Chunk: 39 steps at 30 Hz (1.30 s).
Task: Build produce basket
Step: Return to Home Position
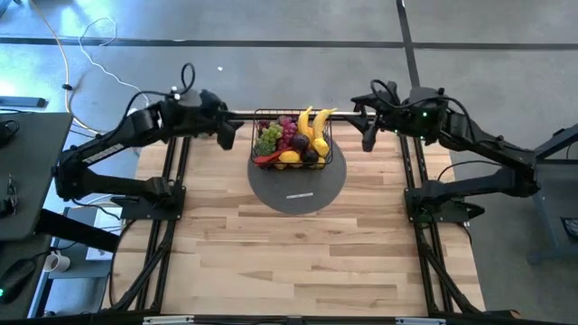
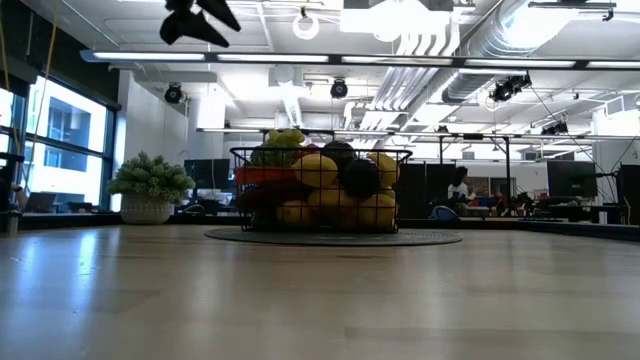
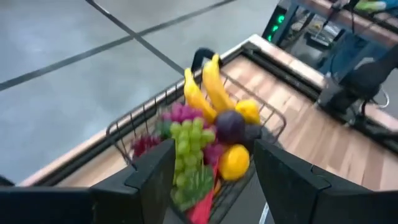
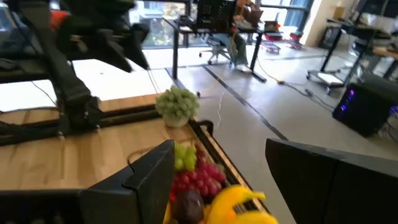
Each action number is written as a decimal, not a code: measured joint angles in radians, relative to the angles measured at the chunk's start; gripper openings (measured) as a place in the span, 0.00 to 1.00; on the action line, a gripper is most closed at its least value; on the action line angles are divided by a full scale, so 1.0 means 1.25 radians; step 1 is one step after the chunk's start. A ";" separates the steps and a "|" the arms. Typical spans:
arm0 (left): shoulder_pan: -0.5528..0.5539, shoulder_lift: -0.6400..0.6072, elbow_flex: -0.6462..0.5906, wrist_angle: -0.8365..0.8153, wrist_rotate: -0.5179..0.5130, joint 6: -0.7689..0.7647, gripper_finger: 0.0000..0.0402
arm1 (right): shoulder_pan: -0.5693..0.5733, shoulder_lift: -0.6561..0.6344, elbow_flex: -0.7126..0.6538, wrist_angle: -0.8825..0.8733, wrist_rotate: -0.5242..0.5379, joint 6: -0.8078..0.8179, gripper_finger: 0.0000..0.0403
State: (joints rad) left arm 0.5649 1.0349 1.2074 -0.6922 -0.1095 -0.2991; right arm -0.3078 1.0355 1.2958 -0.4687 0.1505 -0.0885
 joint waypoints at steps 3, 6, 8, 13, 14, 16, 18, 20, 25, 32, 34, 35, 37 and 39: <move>-0.020 -0.050 -0.082 0.031 -0.012 -0.010 0.51 | -0.026 -0.033 -0.072 0.037 -0.007 0.023 0.58; -0.035 -0.104 -0.178 0.111 -0.011 -0.021 0.51 | -0.050 -0.063 -0.143 0.085 -0.017 0.055 0.58; -0.039 -0.141 -0.242 0.165 -0.001 -0.022 0.51 | -0.062 -0.083 -0.182 0.109 -0.021 0.074 0.58; -0.040 -0.228 -0.383 0.256 0.015 -0.023 0.51 | -0.085 -0.137 -0.256 0.141 -0.024 0.132 0.58; -0.040 -0.245 -0.407 0.262 0.015 -0.029 0.51 | -0.087 -0.150 -0.269 0.153 -0.024 0.144 0.58; -0.040 -0.280 -0.450 0.279 0.015 -0.040 0.51 | -0.089 -0.174 -0.294 0.175 -0.024 0.160 0.58; -0.040 -0.315 -0.489 0.294 0.015 -0.045 0.51 | -0.089 -0.197 -0.318 0.198 -0.025 0.172 0.58; -0.040 -0.350 -0.525 0.314 0.016 -0.046 0.51 | -0.089 -0.221 -0.339 0.213 -0.025 0.185 0.58; -0.040 -0.440 -0.604 0.350 0.016 -0.048 0.51 | -0.089 -0.268 -0.400 0.268 -0.028 0.230 0.58; -0.040 -0.577 -0.690 0.373 0.038 -0.054 0.51 | -0.088 -0.315 -0.570 0.484 -0.093 0.292 0.58; -0.039 -0.616 -0.709 0.372 0.039 -0.054 0.51 | -0.088 -0.329 -0.612 0.525 -0.092 0.314 0.58; -0.039 -0.634 -0.718 0.371 0.039 -0.054 0.51 | -0.088 -0.336 -0.630 0.541 -0.092 0.324 0.58; -0.039 -0.671 -0.731 0.364 0.039 -0.053 0.51 | -0.088 -0.353 -0.656 0.550 -0.092 0.345 0.58; -0.039 -0.705 -0.748 0.359 0.042 -0.053 0.51 | -0.088 -0.372 -0.678 0.554 -0.092 0.364 0.58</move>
State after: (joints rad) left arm 0.5156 0.1532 0.2720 -0.2432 -0.0567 -0.3653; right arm -0.4183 0.5701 0.4485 0.2238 0.0355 0.3669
